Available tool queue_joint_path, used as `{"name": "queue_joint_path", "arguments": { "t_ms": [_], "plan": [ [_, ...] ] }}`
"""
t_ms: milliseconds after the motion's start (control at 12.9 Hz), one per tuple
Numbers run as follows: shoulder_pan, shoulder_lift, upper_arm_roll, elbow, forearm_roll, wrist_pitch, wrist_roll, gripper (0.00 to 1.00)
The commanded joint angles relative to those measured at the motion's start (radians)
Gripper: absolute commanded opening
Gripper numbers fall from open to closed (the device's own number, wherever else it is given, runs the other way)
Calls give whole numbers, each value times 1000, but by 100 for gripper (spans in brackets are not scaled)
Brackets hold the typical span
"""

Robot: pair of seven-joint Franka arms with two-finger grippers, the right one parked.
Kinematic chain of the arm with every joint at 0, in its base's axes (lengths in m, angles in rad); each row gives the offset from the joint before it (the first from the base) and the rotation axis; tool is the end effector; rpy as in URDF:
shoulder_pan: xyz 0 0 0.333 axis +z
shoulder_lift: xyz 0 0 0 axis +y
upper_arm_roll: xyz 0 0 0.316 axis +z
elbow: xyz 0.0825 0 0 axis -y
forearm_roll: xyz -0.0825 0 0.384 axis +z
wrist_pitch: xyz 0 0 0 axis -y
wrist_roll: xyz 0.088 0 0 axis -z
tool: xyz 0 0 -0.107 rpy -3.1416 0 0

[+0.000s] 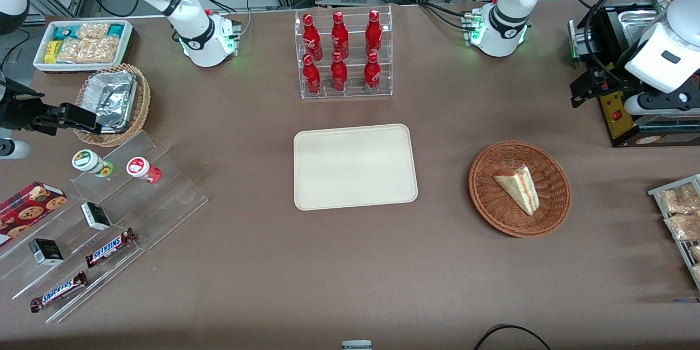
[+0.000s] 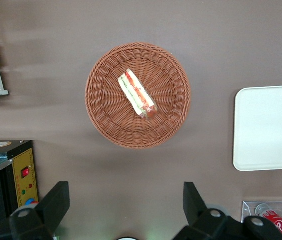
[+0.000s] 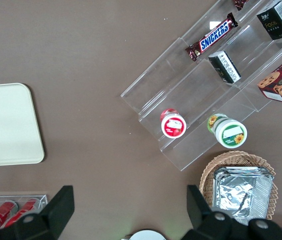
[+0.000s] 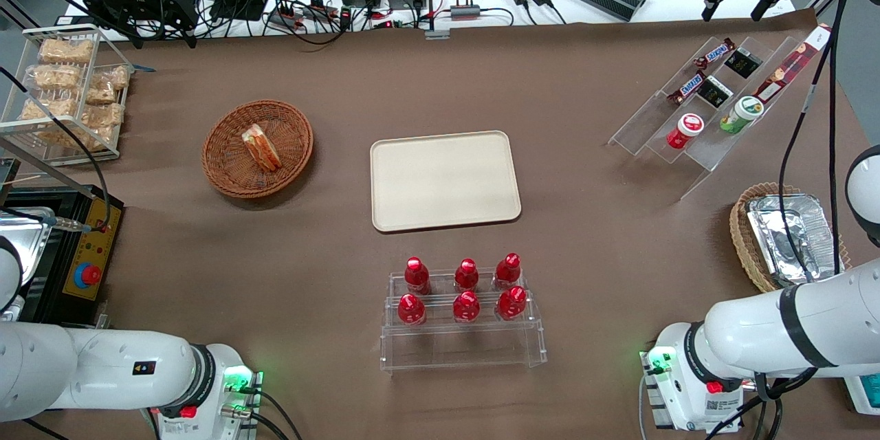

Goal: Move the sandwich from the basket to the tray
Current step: 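Lower the left gripper over the wrapped sandwich in the wicker basket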

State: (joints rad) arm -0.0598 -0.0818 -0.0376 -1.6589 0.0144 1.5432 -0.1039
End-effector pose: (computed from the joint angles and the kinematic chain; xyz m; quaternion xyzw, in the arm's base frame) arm 0.5228 -0.0503 0.6248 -0.9998 -0.0034 0.0160 0.0104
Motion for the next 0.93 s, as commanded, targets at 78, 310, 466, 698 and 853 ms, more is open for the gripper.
{"name": "queue_joint_path", "arguments": {
  "t_ms": [78,310,466,698,853],
  "plan": [
    [3,0,-1,-12,7,-8,17,100],
    [2,43,-1,-68,28,70,15,100],
    [2,39,1,-213,44,240,0,100],
    [3,45,19,-404,41,502,-133,100],
    [3,53,19,-495,36,642,-253,100]
  ]
}}
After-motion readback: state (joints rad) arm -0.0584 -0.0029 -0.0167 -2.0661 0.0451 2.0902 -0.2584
